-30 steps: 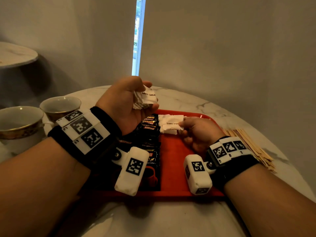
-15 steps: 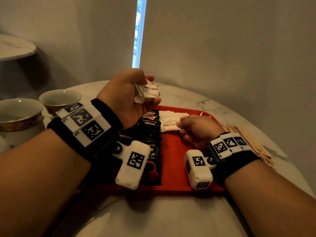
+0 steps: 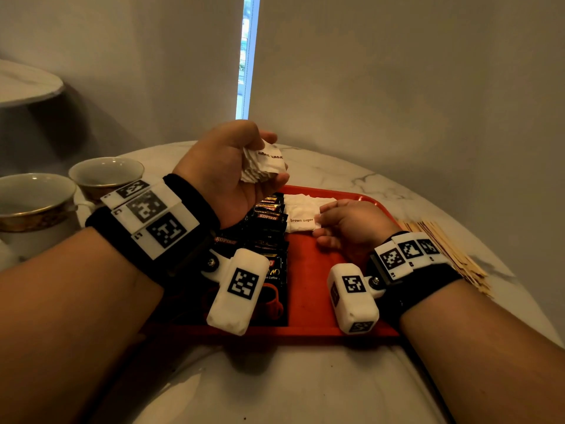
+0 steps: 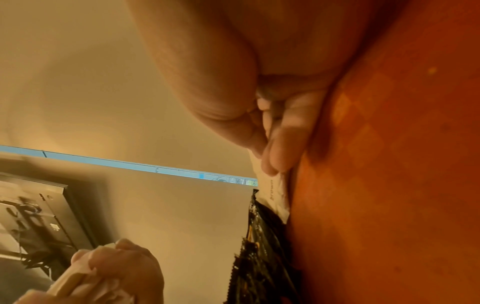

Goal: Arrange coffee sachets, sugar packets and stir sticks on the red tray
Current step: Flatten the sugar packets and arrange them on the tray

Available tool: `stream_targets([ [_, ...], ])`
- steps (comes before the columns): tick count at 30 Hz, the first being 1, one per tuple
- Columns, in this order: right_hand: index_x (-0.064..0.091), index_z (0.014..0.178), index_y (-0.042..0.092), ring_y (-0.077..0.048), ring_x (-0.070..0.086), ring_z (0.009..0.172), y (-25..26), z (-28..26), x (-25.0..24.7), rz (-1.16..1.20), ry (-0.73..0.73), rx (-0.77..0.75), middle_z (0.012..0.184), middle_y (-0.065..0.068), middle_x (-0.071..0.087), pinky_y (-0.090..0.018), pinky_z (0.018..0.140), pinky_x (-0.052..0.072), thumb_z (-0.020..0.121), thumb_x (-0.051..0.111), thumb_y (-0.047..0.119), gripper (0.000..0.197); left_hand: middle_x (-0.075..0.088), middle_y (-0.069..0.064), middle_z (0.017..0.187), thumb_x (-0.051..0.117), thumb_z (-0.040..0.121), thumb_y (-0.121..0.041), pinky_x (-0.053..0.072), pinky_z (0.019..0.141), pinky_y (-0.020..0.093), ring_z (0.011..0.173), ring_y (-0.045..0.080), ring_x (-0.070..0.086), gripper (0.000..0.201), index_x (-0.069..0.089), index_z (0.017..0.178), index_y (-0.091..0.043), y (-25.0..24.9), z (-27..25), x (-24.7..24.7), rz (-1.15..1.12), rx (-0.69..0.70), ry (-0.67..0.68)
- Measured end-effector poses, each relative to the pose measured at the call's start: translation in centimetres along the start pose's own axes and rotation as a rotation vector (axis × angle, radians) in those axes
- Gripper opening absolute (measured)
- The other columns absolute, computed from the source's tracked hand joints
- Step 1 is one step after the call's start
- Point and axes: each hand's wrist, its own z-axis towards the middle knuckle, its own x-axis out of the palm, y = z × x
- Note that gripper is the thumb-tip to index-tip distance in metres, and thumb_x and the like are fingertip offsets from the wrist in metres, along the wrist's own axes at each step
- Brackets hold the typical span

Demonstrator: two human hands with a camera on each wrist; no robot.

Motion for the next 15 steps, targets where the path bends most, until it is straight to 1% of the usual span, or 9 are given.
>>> stream_targets([
  [3,0.058,0.098,0.006,-0.016,0.065,0.05,-0.04,0.04,-0.07,-0.024,-0.011,-0.007,0.08,-0.013,0.066,-0.026,0.044,0.053,0.092,0.058,-0.009,0.017,0.052,0.021,0.109,0.044,0.088,-0.01,0.055,0.057,0.029,0.085,0.03,0.06,0.021,0.062,0.099,-0.006,0.04,0.07,-0.08,0.008,-0.005,0.006],
  [6,0.059,0.101,0.006,-0.017,0.065,0.05,0.03,-0.01,-0.15,-0.045,-0.025,-0.009,0.076,-0.013,0.067,-0.024,0.04,0.048,0.091,0.059,-0.008,0.017,0.052,0.021,0.11,0.045,0.088,-0.011,0.055,0.057,0.029,0.087,0.03,0.06,0.022,0.062,0.1,-0.006,0.05,0.12,-0.19,0.005,-0.008,0.01],
  [11,0.06,0.105,0.005,-0.016,0.064,0.051,0.12,-0.23,-0.07,-0.068,-0.039,-0.025,0.08,-0.013,0.066,-0.023,0.039,0.044,0.092,0.059,-0.006,0.017,0.052,0.021,0.111,0.046,0.086,-0.011,0.055,0.058,0.029,0.088,0.03,0.061,0.023,0.062,0.102,-0.006,0.0,0.17,-0.32,-0.01,-0.015,0.018],
  [14,0.06,0.107,0.003,-0.016,0.063,0.05,0.19,-0.36,-0.04,-0.064,-0.048,-0.029,0.08,-0.013,0.064,-0.024,0.041,0.046,0.093,0.059,-0.006,0.017,0.052,0.022,0.109,0.053,0.076,-0.012,0.056,0.058,0.031,0.085,0.031,0.062,0.03,0.062,0.103,-0.005,0.12,0.14,-0.27,-0.023,-0.013,0.023],
  [15,0.06,0.108,0.002,-0.016,0.063,0.05,0.2,-0.4,-0.08,-0.066,-0.051,-0.032,0.08,-0.013,0.064,-0.024,0.042,0.046,0.093,0.059,-0.005,0.017,0.052,0.022,0.109,0.052,0.076,-0.012,0.056,0.058,0.031,0.084,0.031,0.063,0.03,0.061,0.104,-0.004,0.17,0.13,-0.25,-0.025,-0.014,0.026],
])
